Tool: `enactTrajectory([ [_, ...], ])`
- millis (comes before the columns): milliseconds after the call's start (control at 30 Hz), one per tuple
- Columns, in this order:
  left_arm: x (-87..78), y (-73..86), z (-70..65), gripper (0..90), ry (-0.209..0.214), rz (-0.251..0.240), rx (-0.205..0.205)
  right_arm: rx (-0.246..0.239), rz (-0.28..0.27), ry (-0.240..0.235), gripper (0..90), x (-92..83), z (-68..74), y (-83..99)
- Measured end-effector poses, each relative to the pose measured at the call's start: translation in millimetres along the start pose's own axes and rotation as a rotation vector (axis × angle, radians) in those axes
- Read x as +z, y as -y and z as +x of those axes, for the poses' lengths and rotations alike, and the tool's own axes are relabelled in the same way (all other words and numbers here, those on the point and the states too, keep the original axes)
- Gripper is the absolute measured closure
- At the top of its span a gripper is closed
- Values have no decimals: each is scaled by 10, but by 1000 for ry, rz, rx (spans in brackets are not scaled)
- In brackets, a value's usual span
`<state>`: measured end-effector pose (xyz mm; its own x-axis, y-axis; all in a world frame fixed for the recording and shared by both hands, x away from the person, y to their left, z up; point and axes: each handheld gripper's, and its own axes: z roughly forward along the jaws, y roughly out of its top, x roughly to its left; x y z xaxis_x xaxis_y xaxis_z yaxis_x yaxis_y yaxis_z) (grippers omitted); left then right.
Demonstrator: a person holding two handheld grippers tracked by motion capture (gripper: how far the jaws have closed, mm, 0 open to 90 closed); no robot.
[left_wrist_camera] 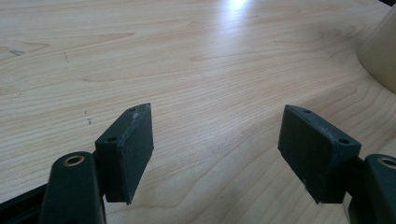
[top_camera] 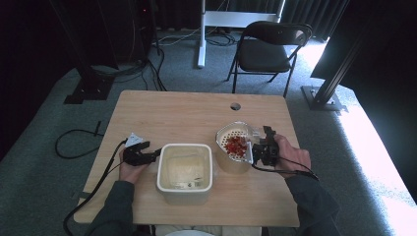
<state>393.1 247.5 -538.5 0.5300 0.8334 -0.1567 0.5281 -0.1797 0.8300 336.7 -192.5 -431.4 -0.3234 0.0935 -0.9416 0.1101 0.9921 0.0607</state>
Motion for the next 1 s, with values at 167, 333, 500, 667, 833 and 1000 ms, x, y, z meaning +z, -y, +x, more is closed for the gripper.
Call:
enactTrajectory([
  [167, 1, -1, 3, 272, 0, 1, 1, 142, -55, -54, 439, -15, -39, 19],
  [333, 1, 0, 2, 272, 0, 1, 1, 294, -118, -121, 439, -26, -89, 28],
  [500, 1, 0, 2, 272, -1, 1, 1, 452, -204, -196, 437, -59, -171, 47],
  [667, 1, 1, -1, 272, -1, 2, 2, 584, -283, -277, 436, -87, -219, 76],
  [833, 1, 2, -3, 272, 0, 2, 4, 722, -369, -379, 434, -116, -257, 107],
  [1000, 3, 1, -1, 272, 2, 1, 2, 829, -445, -474, 432, -163, -293, 104],
])
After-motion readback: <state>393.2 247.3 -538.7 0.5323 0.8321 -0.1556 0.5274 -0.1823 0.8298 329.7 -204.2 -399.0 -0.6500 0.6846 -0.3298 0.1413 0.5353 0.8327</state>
